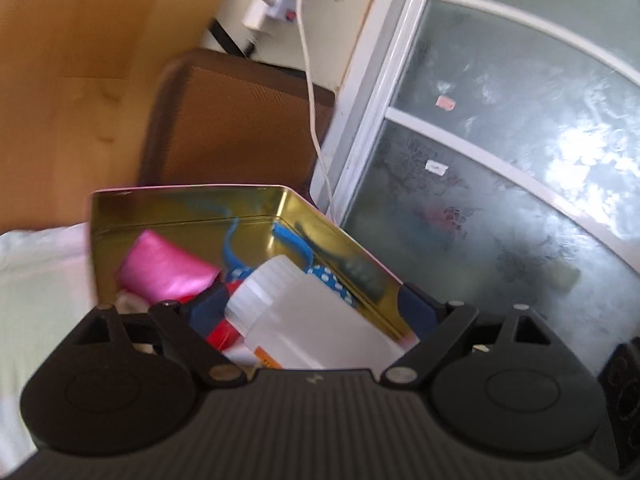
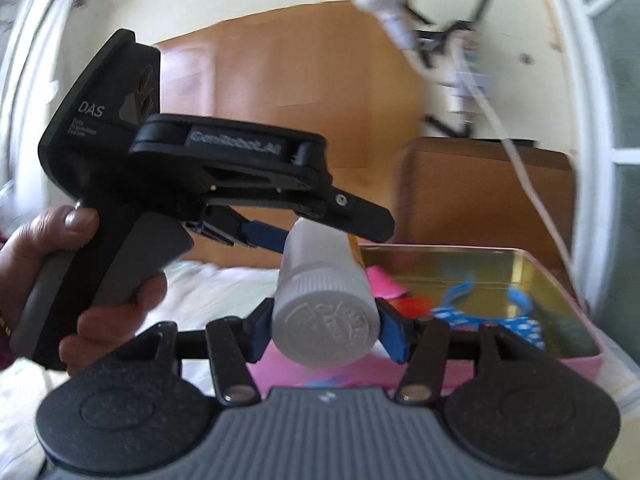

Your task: Organize rigid objects

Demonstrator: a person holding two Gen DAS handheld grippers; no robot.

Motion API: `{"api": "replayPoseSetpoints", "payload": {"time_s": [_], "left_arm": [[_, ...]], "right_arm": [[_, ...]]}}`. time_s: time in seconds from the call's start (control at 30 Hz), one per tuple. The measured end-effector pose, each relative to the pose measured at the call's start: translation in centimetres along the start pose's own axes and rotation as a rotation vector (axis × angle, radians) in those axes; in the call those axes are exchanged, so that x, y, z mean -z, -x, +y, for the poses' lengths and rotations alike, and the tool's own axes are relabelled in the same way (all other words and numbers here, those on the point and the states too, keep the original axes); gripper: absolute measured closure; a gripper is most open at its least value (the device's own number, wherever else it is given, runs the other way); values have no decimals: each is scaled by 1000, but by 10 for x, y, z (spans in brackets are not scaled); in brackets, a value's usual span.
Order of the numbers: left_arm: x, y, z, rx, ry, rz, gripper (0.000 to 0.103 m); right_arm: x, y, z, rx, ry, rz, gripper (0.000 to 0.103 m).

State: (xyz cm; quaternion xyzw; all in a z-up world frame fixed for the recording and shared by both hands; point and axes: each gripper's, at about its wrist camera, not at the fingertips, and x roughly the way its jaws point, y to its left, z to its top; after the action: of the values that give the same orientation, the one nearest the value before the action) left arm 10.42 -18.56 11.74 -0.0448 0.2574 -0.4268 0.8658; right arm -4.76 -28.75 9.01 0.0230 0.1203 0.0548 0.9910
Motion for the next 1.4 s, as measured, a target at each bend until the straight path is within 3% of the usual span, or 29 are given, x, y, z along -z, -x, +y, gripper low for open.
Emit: {"api": "replayPoseSetpoints", "payload": {"time_s": [0.13, 0.27, 0.4, 0.53, 0.57, 0.77, 1.0, 1.4], "left_arm": [[-13, -57, -4, -50, -19, 66, 7], [-14, -81, 0, -190, 52, 75, 6], [-7, -59, 6, -224, 79, 23, 6], [-2, -37, -1, -278, 57, -14, 6], [-1, -31, -3, -282, 52, -14, 6], [18, 5, -19, -355, -31, -55, 3], [40, 57, -30, -396, -43, -146, 0], [76, 109, -31, -454, -16, -155, 0]], "right_arm": [[-6, -33, -34, 87, -34, 38, 50], [-8, -72, -61, 205, -40, 59, 49], [2, -71, -80, 157, -147, 31, 44], [4, -58, -78, 156, -141, 13, 44], [4, -55, -78, 156, -147, 6, 40], [4, -28, -66, 144, -175, -62, 40], [12, 30, -37, 149, -220, -170, 35], [22, 78, 11, 144, -238, -136, 32]]}}
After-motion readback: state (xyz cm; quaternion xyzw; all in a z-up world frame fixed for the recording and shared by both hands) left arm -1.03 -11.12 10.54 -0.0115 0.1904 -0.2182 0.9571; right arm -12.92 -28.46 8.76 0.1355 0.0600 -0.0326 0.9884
